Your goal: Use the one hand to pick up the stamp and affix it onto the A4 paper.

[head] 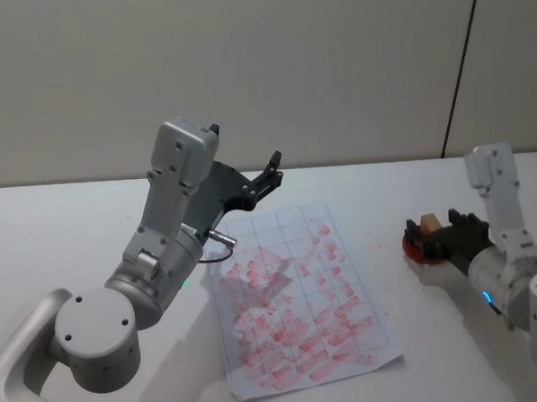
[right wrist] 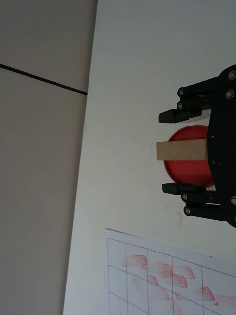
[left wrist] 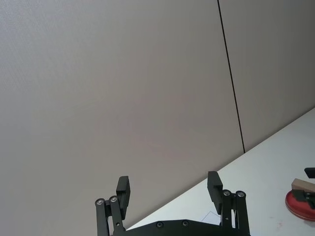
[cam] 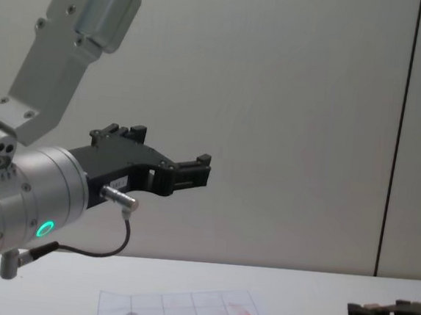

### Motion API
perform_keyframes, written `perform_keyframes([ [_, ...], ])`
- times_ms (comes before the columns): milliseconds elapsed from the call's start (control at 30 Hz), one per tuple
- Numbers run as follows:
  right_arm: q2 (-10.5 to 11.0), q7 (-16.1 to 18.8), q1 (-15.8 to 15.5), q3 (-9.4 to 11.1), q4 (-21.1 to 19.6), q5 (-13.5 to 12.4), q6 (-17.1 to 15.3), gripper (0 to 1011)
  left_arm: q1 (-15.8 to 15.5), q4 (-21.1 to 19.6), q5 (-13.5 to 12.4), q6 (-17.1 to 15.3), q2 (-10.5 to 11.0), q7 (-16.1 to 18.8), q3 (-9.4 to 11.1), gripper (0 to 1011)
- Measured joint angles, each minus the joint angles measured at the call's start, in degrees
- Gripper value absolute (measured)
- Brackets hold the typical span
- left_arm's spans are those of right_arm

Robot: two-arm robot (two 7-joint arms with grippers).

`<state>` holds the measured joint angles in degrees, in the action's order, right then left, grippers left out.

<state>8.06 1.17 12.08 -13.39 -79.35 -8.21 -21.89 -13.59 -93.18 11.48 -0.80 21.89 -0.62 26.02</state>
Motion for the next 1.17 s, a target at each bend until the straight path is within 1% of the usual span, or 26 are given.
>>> perform_keyframes([
  [67,0.07,0.07,-0.17,0.03,-0.42,0.0,0.49,734,0.0,0.0,0.0,0.0,0.0,0.0,0.0,1001],
  [100,0.14,0.12,-0.36,0.08,-0.88,0.0,0.91,790,0.0,0.0,0.0,0.0,0.0,0.0,0.0,1001],
  [167,0.26,0.17,-0.61,0.12,-1.43,0.0,1.52,817,0.0,0.0,0.0,0.0,0.0,0.0,0.0,1001],
  [200,0.41,0.2,-0.96,0.16,-2.17,0.01,2.09,877,0.0,0.0,0.0,0.0,0.0,0.0,0.0,1001],
  [300,0.61,0.22,-1.44,0.21,-3.21,0.1,2.95,929,0.0,0.0,0.0,0.0,0.0,0.0,0.0,1001],
  [333,0.79,0.23,-1.87,0.26,-4.04,0.18,3.69,960,0.0,0.0,0.0,0.0,0.0,0.0,0.0,1001],
  [367,0.93,0.23,-2.19,0.31,-4.69,0.29,4.29,960,0.0,0.0,0.0,0.0,0.0,0.0,0.0,1001],
  [400,0.93,0.23,-2.19,0.31,-4.69,0.29,4.29,1001,0.0,0.0,0.0,0.0,0.0,0.0,0.0,1001],
  [633,2.22,0.03,-4.76,0.63,-9.65,1.02,8.11,1001,0.0,0.0,0.0,0.0,0.0,0.0,0.0,1002],
  [733,2.63,-0.13,-5.57,0.73,-11.09,1.28,9.4,1001,0.0,0.0,0.0,0.0,0.0,0.0,0.0,1001],
  [900,3.89,-0.55,-7.85,1.12,-15.24,1.85,12.21,1001,0.0,0.0,0.0,0.0,0.0,-0.01,0.0,1001],
  [1167,4.88,-0.85,-9.62,1.46,-18.51,2.23,14.19,1001,0.0,0.0,0.0,0.0,0.0,0.0,0.0,1001],
])
